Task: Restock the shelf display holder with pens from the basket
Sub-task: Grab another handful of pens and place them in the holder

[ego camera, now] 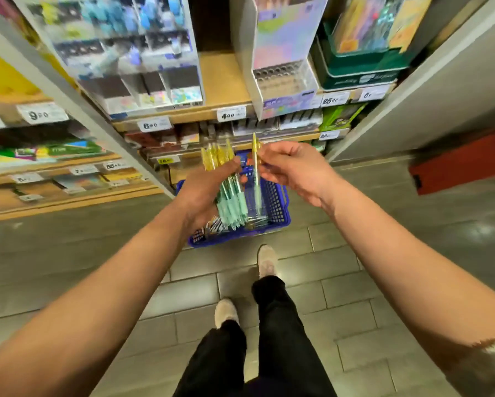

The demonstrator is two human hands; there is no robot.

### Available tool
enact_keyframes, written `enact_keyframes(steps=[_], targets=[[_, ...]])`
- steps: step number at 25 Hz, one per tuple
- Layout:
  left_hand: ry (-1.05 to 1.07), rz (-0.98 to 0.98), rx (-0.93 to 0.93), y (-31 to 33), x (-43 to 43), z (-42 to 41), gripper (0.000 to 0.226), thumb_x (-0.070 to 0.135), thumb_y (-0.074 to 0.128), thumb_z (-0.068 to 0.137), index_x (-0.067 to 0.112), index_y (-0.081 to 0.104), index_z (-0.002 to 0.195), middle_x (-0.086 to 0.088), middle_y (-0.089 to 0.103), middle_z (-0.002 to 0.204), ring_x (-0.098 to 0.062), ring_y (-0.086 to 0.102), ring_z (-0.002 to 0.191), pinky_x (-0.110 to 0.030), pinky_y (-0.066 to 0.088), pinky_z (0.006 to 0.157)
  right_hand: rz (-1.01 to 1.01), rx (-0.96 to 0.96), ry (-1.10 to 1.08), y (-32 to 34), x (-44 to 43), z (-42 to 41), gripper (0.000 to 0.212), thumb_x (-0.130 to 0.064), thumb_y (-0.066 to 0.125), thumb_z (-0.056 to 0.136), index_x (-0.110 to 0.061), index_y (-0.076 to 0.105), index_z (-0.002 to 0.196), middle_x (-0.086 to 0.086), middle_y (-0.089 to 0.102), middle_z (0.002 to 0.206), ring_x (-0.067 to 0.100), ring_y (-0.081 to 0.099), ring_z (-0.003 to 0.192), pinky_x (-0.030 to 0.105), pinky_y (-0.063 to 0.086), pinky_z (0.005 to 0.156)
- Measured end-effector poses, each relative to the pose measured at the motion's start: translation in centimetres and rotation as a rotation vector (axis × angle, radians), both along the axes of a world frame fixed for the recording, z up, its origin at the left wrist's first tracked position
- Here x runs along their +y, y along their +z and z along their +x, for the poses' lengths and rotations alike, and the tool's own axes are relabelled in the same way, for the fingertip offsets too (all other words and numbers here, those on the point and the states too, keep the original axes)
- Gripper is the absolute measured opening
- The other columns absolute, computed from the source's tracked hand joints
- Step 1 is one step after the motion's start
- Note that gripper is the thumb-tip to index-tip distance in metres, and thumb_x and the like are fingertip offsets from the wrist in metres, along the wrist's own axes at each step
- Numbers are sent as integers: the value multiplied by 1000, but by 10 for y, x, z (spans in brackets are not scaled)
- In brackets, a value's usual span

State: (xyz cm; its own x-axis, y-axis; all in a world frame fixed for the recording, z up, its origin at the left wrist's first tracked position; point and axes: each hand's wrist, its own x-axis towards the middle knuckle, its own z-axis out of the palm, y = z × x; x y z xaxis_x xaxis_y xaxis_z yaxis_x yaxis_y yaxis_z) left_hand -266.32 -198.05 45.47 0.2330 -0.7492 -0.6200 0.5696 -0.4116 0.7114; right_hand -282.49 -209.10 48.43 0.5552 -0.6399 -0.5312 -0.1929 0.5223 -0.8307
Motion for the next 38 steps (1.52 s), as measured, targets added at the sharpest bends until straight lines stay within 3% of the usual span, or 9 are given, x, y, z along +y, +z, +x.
enact_keyframes(steps=[2,5,10,14,18,25,29,35,38], targets=[[-45,-31,-69,46,7,-2,41,34,82,84,10,72,115,-10,77,111,-29,72,106,-49,57,94,-64,-23,-20,49,10,-6,9,-11,68,94,-8,72,101,7,75,89,11,71,73,19,57,68],[-93,-101,-115,107,11,-9,57,37,86,78,7,67,122,-13,76,112,-31,73,106,-51,56,97,-154,-69,-84,112,15,-21,5,-8,68,94,-9,72,97,3,74,78,10,70,69,20,57,67],[-70,-172,-160,156,4,-19,26,28,76,89,11,71,108,-9,78,97,-27,74,94,-45,61,87,-173,-112,-98,157,11,-36,11,-5,68,93,-2,71,103,7,75,80,14,72,75,22,59,70],[-50,-204,-193,169,-21,-23,29,28,75,89,11,70,112,-4,78,98,-21,75,94,-40,61,84,-169,-101,-70,168,-17,-40,9,-4,68,93,-3,71,102,8,75,83,15,72,78,22,59,73],[21,-189,-196,172,-63,-25,22,28,74,91,13,70,107,1,78,89,-15,75,85,-30,58,68,-196,-135,-25,180,-68,-36,7,-4,66,95,-7,72,95,8,74,80,15,71,78,24,59,74],[186,-150,-195,153,-148,-36,32,37,83,77,19,74,101,0,77,91,-19,73,89,-44,58,87,-209,-128,93,161,-170,-27,6,-8,67,95,-10,72,96,6,76,88,17,72,83,25,59,77],[210,-156,-189,133,-184,-34,48,38,84,76,12,72,115,-5,78,101,-20,75,91,-35,58,78,-206,-110,104,130,-205,-13,8,-10,69,93,-11,73,101,3,76,87,17,73,85,27,60,79],[231,-148,-194,103,-224,-21,33,33,79,84,10,73,107,-7,78,95,-22,74,85,-32,59,71,-301,-114,65,93,-252,2,8,-14,70,94,-14,74,100,2,77,86,14,72,82,28,61,78],[231,-171,-208,92,-234,-13,31,33,80,80,12,73,103,-6,77,92,-21,73,83,-35,60,74,-447,-152,-83,101,-290,22,12,-10,68,94,-13,75,84,7,75,83,18,71,80,41,62,86]])
